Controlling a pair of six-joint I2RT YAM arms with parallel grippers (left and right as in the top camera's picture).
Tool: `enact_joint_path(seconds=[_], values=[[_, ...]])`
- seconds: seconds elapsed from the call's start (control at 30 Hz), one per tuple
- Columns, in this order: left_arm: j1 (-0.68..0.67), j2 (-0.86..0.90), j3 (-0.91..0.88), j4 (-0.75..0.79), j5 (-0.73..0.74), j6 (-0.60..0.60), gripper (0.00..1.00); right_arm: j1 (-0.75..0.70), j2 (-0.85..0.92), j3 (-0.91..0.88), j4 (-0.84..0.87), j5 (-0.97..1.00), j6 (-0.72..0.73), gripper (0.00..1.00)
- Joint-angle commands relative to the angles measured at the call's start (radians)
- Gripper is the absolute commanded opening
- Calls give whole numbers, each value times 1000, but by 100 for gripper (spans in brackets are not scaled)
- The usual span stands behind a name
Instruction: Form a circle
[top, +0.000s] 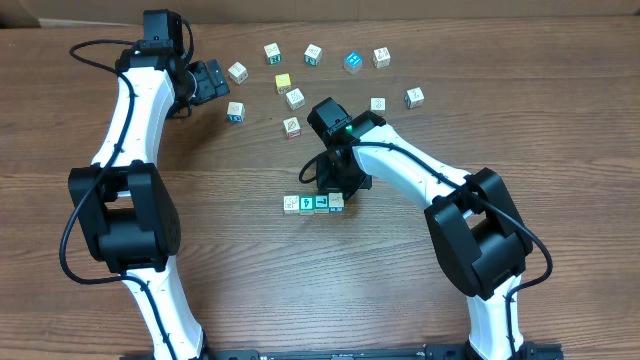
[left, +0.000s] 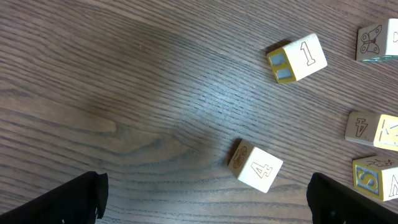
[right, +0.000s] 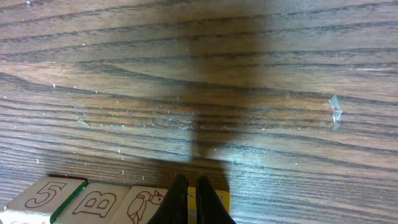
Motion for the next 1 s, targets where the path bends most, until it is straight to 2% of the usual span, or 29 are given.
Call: enact_joint_path(seconds=[0.0,0.17,0.33,0.6,0.8,0.83,0.93,0.97], values=[[-7,-6,13,0,4,-21,100,3,2,-6,0,-5,-4,4],[-7,-6,13,0,4,-21,100,3,2,-6,16,9,-4,4],[-7,-6,13,0,4,-21,100,-12,2,-6,55,109,-3,4],[-7,-6,13,0,4,-21,100,-77,2,-6,27,127,19,5],[-7,-6,13,0,4,-21,100,-147,2,-6,-10,127,19,15],[-7,-6,13,0,4,-21,100,-159,2,-6,-18,127,19,20],[-7,-6,13,0,4,-21,100,-186,2,-6,-42,127,19,61],[-7,-6,13,0,4,-21,100,-192,2,-6,-46,127,19,93]])
